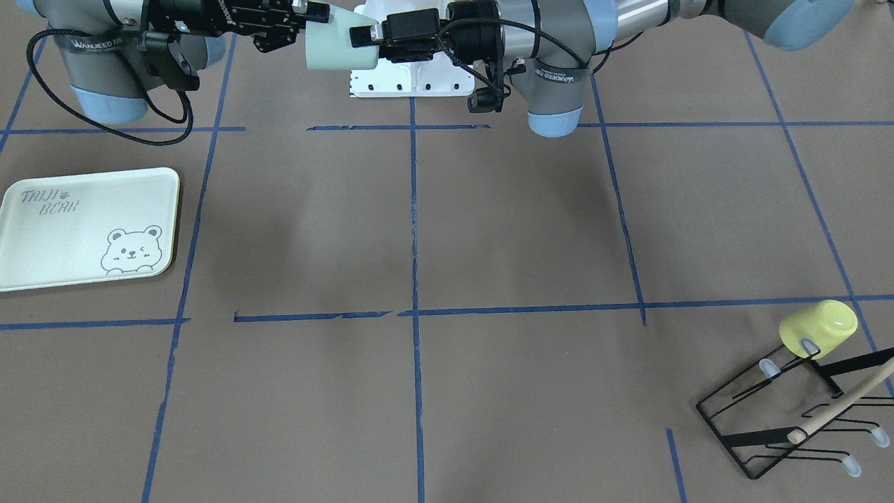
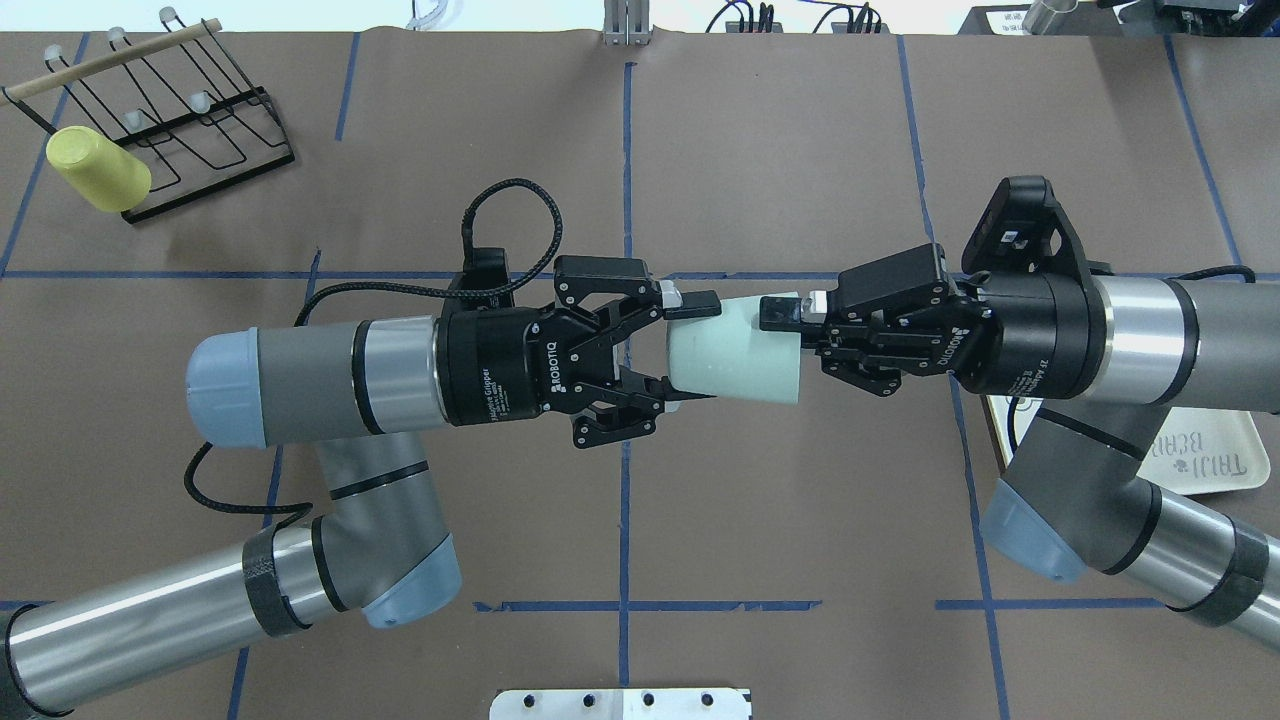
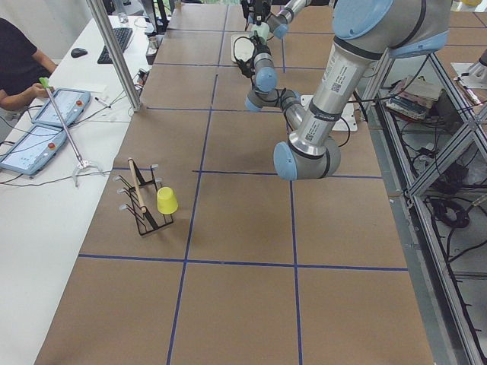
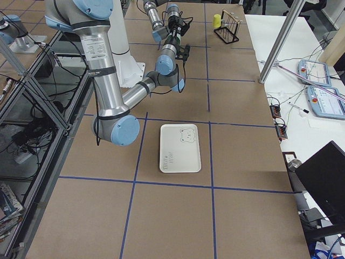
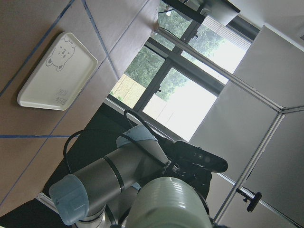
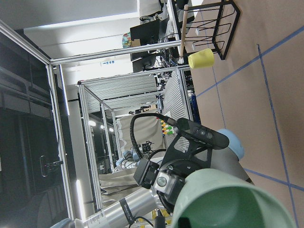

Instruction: Left arm grabs green cup and hands to right arm on tray

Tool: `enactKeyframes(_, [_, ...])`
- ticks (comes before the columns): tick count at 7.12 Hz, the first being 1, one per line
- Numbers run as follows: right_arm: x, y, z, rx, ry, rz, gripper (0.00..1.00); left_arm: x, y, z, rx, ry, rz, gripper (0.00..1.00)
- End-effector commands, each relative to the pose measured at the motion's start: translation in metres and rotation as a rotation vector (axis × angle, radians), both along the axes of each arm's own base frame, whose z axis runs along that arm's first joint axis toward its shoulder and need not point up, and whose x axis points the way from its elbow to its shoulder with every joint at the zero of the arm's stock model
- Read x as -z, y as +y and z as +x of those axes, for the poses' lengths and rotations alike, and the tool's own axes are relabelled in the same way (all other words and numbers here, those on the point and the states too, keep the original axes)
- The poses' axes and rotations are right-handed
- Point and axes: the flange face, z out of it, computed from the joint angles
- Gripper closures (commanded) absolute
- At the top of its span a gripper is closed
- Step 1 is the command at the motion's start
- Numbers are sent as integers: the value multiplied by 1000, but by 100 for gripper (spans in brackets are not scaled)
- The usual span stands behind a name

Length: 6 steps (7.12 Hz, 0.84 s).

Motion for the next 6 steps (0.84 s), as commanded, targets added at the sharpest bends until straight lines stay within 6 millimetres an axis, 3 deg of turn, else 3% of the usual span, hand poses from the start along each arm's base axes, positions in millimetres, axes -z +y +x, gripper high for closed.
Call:
enactKeyframes(1, [3, 1, 3, 5, -7, -6, 100, -1, -1, -1, 1, -4, -4, 0])
enactKeyframes(4, [-11, 3, 6, 1, 17, -18, 100, 0, -1, -4, 5, 0, -1, 0])
enactKeyframes(5, [-25, 8, 13, -2, 40, -34, 100, 0, -4, -6, 15, 0, 2, 0])
enactKeyframes(6, [-35, 21, 37, -21, 44, -64, 100, -3, -7, -6, 24, -15, 0, 0])
